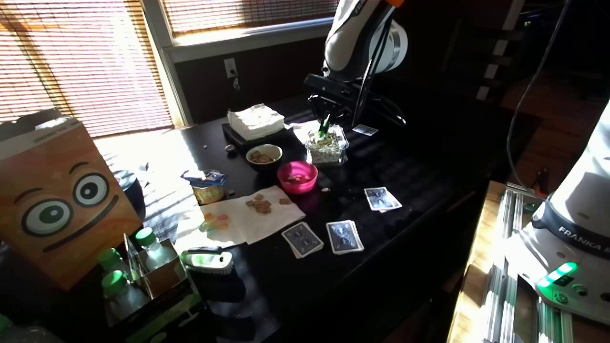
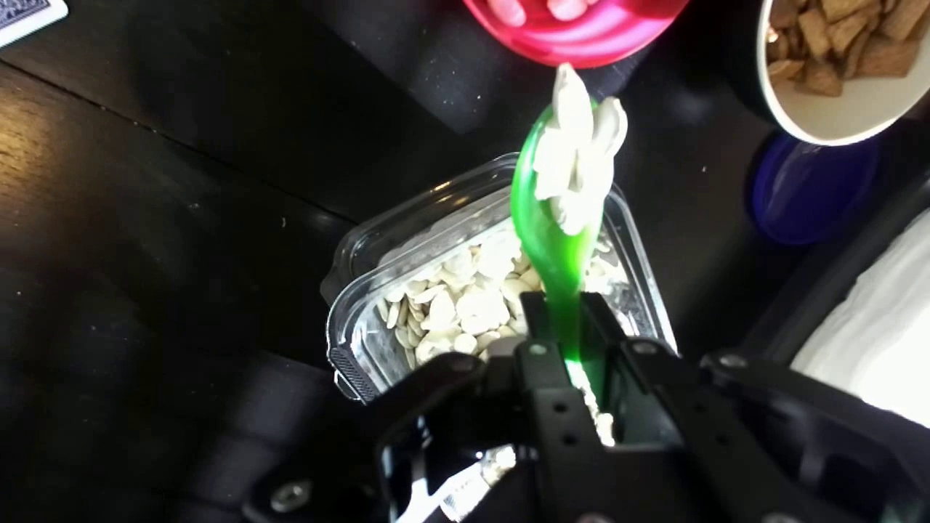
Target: Transfer a spoonful of contents from the transparent bowl to the pink bowl
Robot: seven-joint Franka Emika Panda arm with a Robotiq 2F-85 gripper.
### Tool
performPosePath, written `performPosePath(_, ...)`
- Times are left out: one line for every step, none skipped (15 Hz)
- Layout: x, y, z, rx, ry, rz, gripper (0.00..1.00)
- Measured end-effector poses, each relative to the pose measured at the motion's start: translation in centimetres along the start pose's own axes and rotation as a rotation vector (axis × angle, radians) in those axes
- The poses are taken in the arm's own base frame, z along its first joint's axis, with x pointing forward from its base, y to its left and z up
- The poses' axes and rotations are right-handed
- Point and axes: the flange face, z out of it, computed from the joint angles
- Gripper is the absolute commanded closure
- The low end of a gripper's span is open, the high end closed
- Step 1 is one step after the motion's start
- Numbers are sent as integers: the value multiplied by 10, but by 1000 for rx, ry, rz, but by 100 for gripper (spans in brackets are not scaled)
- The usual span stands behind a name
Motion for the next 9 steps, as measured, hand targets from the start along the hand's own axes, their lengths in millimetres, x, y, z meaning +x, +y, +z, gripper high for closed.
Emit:
performPosePath(0,0,0,0,0,-1,86)
performPosePath(0,1,0,0,0,-2,86)
performPosePath(0,1,0,0,0,-2,96)
performPosePath(0,1,0,-1,0,-3,96)
performPosePath(0,1,0,-1,-1,-4,96)
performPosePath(-2,0,0,-1,-3,-7,96)
performPosePath(-6,-2,1,0,-7,-13,96)
performPosePath(-12,-4,1,2,-12,-22,96)
performPosePath(-18,-6,1,5,-17,-33,96)
